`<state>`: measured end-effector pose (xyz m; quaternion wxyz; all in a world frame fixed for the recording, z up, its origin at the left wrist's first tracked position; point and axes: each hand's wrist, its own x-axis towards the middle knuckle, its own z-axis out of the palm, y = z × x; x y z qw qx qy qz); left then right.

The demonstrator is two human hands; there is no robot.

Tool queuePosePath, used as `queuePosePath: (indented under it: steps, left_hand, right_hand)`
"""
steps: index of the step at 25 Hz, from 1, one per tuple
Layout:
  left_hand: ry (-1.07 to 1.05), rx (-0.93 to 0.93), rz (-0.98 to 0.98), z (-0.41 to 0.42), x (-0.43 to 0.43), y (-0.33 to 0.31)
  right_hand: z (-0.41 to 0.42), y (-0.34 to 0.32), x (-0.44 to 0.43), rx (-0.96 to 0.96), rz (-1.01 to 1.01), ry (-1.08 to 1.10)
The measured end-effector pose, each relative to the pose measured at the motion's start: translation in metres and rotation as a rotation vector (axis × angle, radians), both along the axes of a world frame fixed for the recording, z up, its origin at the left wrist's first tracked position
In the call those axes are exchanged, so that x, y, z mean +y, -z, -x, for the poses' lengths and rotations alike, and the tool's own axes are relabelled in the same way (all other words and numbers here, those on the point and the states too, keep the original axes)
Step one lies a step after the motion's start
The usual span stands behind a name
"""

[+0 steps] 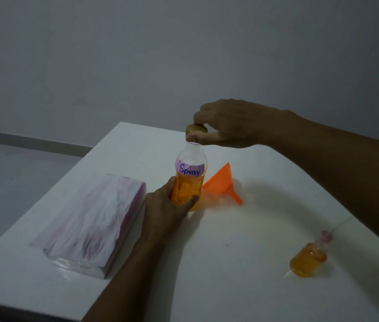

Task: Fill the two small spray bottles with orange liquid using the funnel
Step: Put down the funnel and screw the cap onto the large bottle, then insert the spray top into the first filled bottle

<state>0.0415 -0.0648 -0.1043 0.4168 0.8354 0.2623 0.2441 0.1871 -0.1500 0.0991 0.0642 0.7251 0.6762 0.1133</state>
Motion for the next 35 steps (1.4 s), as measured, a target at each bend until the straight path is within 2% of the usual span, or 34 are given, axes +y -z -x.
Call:
queuePosePath:
  steps: [5, 8, 10, 14, 18, 20, 22, 24, 25, 27, 30, 32, 35]
  left_hand:
    - [-0.043, -0.021, -0.054, 0.001, -0.006, 0.001]
    - [0.026, 0.085, 0.018, -0.003, 0.001, 0.002]
    - [0.058, 0.100, 0.066, -0.002, 0.001, 0.000]
    - [0.013, 0.121, 0.003, 0.000, -0.006, -0.008]
    - [0.004, 0.115, 0.165, 0.014, -0.009, -0.014]
    - [-0.108, 0.029, 0.124, 0.030, -0.022, -0.024]
    - [-0.153, -0.215, -0.048, 0.043, -0.044, -0.038]
    - [-0.033, -0.423, -0.161, 0.051, -0.069, -0.052]
    - [0.066, -0.445, -0.186, 0.051, -0.085, -0.055]
    - [0.260, -0.355, -0.199, 0.047, -0.119, -0.053]
    - [0.461, -0.179, -0.139, 0.032, -0.162, -0.036]
    - [0.496, -0.106, -0.072, 0.019, -0.179, -0.024]
    - [0.452, -0.043, 0.012, 0.000, -0.199, -0.018]
  right_hand:
    - [-0.001, 0.005, 0.004, 0.078, -0.035, -0.036]
    - [0.011, 0.006, 0.006, 0.106, -0.066, 0.109]
    - [0.019, 0.012, 0.008, 0.153, -0.144, 0.260]
    - [0.024, 0.013, -0.007, 0.313, -0.327, 0.416]
    - [0.024, 0.001, -0.069, 0.407, -0.534, 0.482]
    - [0.029, 0.006, -0.113, 0.420, -0.633, 0.544]
    - [0.038, 0.017, -0.159, 0.506, -0.673, 0.633]
    - [0.049, 0.034, -0.199, 0.610, -0.714, 0.727]
    - [0.054, 0.044, -0.218, 0.655, -0.737, 0.779]
    - [0.060, 0.068, -0.250, 0.737, -0.733, 0.902]
    - [0.063, 0.108, -0.282, 0.897, -0.573, 1.095]
    - [0.058, 0.134, -0.289, 0.963, -0.454, 1.200]
    - [0.039, 0.160, -0.285, 0.902, -0.468, 1.268]
